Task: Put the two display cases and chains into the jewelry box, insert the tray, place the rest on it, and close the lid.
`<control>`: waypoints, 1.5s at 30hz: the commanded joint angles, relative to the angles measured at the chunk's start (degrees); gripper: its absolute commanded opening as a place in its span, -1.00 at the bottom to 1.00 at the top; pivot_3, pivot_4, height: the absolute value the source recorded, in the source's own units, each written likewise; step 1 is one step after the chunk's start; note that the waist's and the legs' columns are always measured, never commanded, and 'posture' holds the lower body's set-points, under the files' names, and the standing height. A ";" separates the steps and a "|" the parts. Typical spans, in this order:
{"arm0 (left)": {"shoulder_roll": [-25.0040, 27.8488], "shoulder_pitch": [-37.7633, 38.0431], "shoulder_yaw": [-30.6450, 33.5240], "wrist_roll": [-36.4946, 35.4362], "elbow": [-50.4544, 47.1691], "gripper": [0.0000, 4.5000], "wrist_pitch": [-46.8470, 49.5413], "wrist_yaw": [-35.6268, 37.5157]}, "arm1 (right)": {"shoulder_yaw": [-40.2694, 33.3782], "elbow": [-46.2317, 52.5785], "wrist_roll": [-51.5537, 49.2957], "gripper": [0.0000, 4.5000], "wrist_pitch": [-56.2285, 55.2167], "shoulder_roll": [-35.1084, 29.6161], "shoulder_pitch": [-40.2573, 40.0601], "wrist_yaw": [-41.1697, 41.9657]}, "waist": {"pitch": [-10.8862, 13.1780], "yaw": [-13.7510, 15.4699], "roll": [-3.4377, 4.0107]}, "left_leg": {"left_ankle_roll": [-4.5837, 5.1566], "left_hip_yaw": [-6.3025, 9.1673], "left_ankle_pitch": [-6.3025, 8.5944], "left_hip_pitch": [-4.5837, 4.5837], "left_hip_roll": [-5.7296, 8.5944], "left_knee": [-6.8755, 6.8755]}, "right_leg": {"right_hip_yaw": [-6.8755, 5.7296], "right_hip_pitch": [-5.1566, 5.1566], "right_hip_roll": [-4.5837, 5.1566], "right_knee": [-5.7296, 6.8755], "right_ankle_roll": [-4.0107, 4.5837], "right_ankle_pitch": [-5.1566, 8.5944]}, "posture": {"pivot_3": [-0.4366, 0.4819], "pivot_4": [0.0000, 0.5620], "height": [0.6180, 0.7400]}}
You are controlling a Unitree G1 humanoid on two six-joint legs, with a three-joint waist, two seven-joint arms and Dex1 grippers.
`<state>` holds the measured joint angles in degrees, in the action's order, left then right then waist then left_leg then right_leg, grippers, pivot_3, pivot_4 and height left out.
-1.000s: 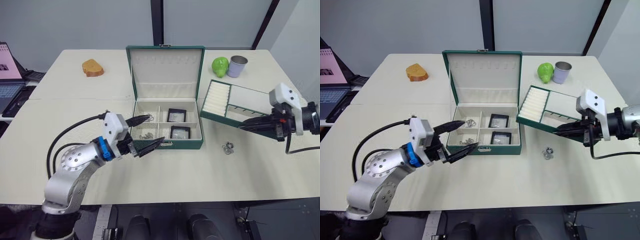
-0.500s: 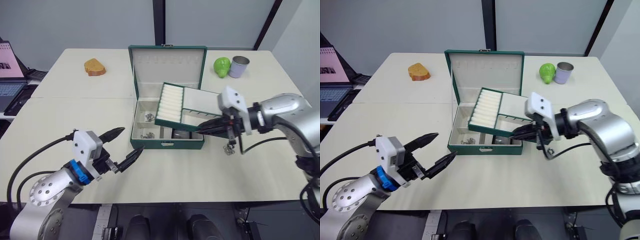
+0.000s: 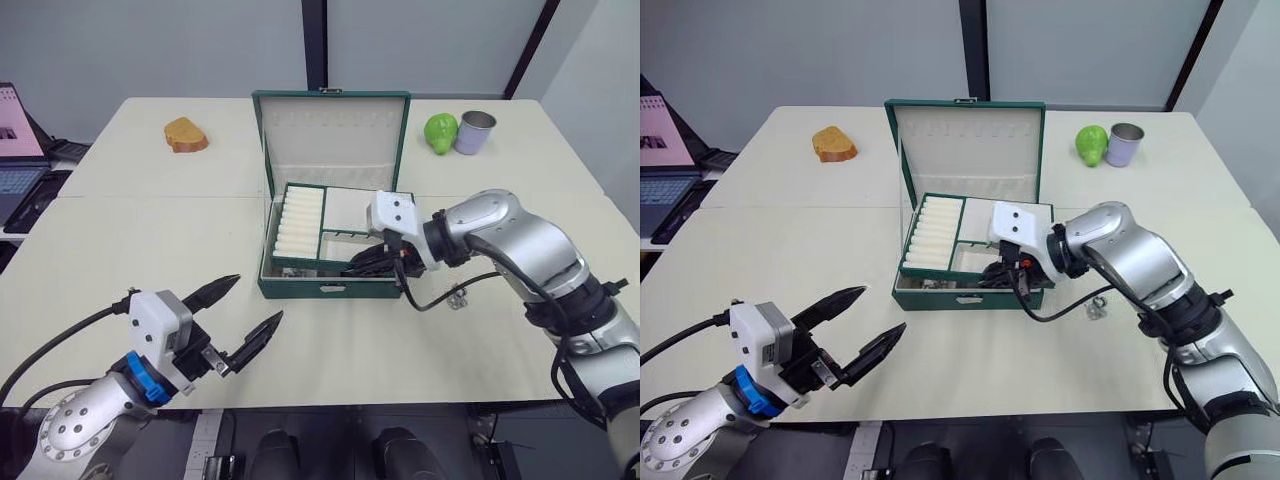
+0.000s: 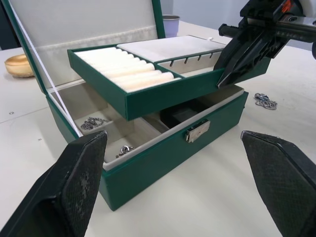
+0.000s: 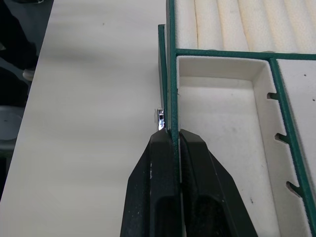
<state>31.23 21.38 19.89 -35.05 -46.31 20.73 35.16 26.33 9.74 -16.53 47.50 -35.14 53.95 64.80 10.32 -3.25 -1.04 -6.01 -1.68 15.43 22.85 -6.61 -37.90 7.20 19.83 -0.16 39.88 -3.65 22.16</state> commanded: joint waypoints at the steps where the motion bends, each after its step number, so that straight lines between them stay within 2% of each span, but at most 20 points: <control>1: -0.27 0.30 1.09 0.18 -0.44 1.00 -1.91 -0.05 | 0.51 0.08 1.83 -0.99 -1.63 1.67 2.61 -0.75 | 0.00 -0.03 0.00 | 0.00 0.00 0.00 0.01 0.01 0.00 | 0.00 0.00 0.01 0.00 0.00 0.00 | -0.05 -0.47 1.00; 11: 0.41 0.14 1.03 -0.63 0.17 1.00 -2.03 0.22 | 4.10 -4.10 6.58 -0.99 -1.47 6.29 3.64 -2.49 | 0.00 -0.11 0.00 | 0.00 -0.01 0.00 0.05 0.00 0.02 | 0.02 0.14 0.00 0.06 0.00 0.00 | -0.05 -0.47 1.00; 41: 0.96 -2.29 1.16 -0.95 1.55 1.00 -0.20 -0.27 | 4.20 -9.71 9.46 -0.99 -7.70 7.24 3.57 2.53 | 0.00 -0.24 0.00 | 0.00 -0.02 0.00 0.03 -0.01 0.03 | 0.03 0.16 -0.01 0.07 0.00 0.00 | -0.05 -0.47 1.00; 43: 1.01 -2.41 1.09 -0.99 1.63 1.00 -0.09 -0.33 | 3.37 -9.86 8.97 -0.74 -7.19 7.50 4.07 2.73 | 0.00 -0.24 0.00 | 0.00 -0.02 0.00 0.03 -0.01 0.03 | 0.04 0.16 -0.01 0.07 0.00 0.00 | -0.05 -0.47 1.00; 45: 1.04 -2.53 1.05 -1.00 1.72 1.00 -0.03 -0.36 | 1.91 -9.56 7.66 -0.57 -6.26 7.76 4.69 3.24 | 0.00 -0.24 0.00 | 0.00 -0.02 0.00 0.04 -0.01 0.03 | 0.03 0.16 -0.01 0.07 0.00 0.00 | -0.05 -0.47 1.00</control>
<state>31.79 19.23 20.51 -35.45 -44.04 20.96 34.94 31.06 -1.01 -7.83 40.95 -27.63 56.84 67.54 10.32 -3.49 -1.04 -6.01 -1.70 15.43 22.89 -6.62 -37.87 7.23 20.00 -0.17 39.95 -3.65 22.16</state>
